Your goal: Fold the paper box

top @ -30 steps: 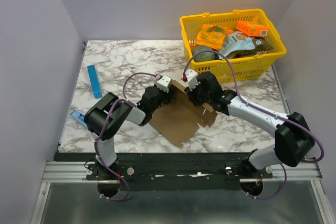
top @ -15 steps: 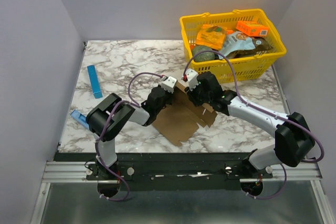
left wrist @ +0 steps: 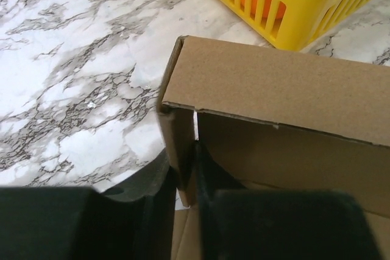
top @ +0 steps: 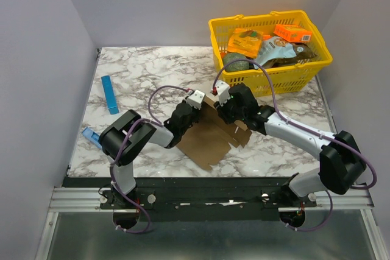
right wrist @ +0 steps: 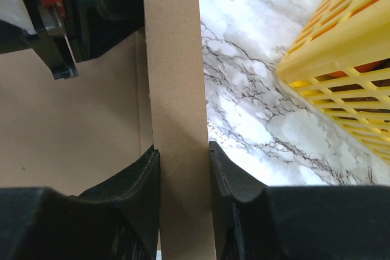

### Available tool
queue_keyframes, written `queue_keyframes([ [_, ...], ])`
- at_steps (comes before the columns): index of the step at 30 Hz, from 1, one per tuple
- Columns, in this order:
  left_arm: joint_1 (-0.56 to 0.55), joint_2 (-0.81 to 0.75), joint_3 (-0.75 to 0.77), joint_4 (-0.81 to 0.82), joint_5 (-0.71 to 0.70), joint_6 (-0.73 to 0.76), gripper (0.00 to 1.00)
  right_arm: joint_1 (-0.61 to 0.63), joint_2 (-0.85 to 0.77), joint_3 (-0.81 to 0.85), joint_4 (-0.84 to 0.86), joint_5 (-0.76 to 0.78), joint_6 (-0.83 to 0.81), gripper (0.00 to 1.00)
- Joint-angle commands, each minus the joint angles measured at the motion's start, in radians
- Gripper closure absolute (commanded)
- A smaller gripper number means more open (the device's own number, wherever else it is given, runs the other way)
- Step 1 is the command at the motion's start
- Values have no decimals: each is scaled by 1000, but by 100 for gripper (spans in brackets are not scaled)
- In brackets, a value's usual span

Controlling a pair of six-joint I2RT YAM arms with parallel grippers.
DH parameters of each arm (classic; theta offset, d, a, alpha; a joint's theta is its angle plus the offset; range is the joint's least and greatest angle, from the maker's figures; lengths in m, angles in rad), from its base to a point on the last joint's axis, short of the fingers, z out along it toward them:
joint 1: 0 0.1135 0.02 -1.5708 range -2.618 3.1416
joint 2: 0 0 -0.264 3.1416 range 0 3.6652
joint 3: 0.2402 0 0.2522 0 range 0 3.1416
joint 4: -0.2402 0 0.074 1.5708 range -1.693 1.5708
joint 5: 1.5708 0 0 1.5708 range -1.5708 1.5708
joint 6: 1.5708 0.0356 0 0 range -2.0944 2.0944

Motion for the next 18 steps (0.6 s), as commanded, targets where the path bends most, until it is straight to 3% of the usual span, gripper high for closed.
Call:
queue_keyframes([
  [1, 17, -55, -52, 16, 21, 4, 51, 3, -23, -21, -44, -16, 13, 68],
  [3, 19, -85, -77, 16, 49, -24, 38, 3, -26, -21, -42, -15, 15, 66],
  [5, 17, -104, -93, 15, 60, -33, 33, 3, -27, -21, -44, -15, 16, 62],
  [12, 31, -153, -107, -10, 104, -47, 27, 3, -46, -24, -47, -18, 19, 51],
  [18, 103, -152, -69, -34, 285, -73, 20, 3, -63, -22, -50, -45, 24, 36],
])
